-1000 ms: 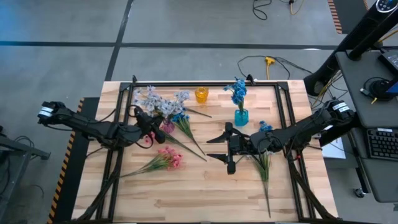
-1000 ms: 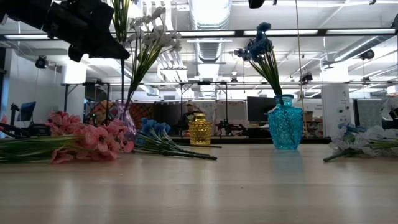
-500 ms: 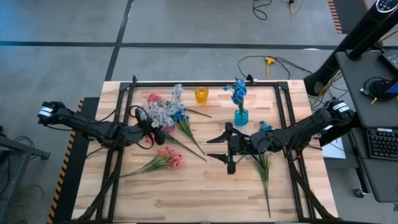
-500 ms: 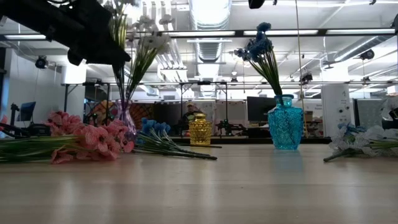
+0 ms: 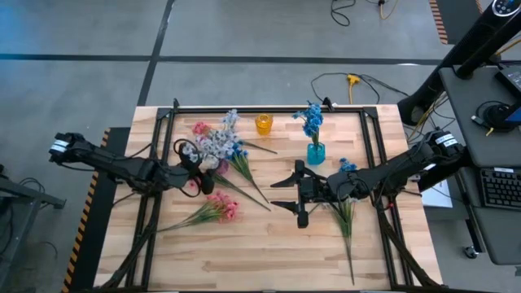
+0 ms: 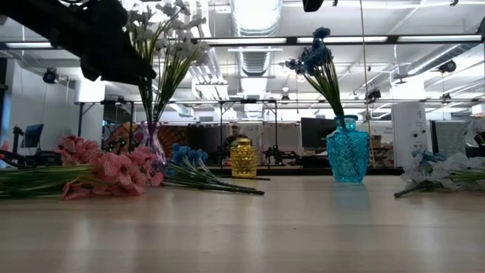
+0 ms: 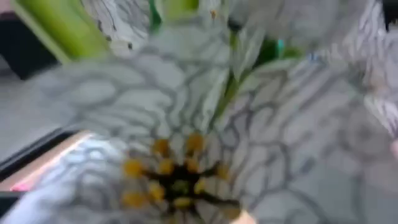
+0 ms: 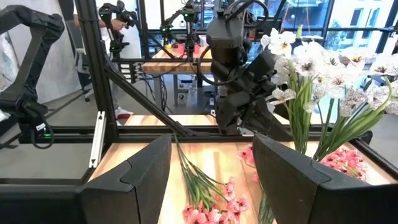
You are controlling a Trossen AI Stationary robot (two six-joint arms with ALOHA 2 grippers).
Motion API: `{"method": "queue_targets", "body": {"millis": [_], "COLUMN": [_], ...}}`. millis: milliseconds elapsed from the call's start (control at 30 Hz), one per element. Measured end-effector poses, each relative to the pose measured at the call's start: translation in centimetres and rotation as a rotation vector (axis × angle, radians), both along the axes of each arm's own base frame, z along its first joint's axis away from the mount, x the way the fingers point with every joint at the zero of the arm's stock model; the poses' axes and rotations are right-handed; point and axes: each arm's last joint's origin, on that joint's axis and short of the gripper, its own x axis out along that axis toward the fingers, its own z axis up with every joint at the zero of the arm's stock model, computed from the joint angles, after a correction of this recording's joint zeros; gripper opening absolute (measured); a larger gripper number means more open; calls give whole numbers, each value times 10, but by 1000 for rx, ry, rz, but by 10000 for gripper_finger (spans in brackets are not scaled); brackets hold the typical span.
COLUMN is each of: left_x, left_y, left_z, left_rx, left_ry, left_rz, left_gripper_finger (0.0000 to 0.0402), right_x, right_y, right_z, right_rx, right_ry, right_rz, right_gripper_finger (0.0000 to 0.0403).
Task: Sort flowers into vase by color
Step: Put the left white flowers into the purple vase, then put the bottom pink flowers into the yellow vase
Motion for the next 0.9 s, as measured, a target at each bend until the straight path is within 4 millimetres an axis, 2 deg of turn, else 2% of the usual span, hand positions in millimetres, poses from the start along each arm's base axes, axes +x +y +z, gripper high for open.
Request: {"method": "queue_targets", "body": {"millis": [433,900], "left_x": [-22,-42], "left_y": [-4,-23], "left_z": [10,52], "left_rx": [-114,-212], "left_ry": [213,231], "left_rz": [57,-5], "left_gripper_finger": [254,254], "right_x": [0,-3], "right_y": [0,-7], "right_z": [-4,-20], "right_rx": [25,88], "right_ry": [46,186], "right_rz": [-3,-209], "right_gripper_finger": [219,219]}}
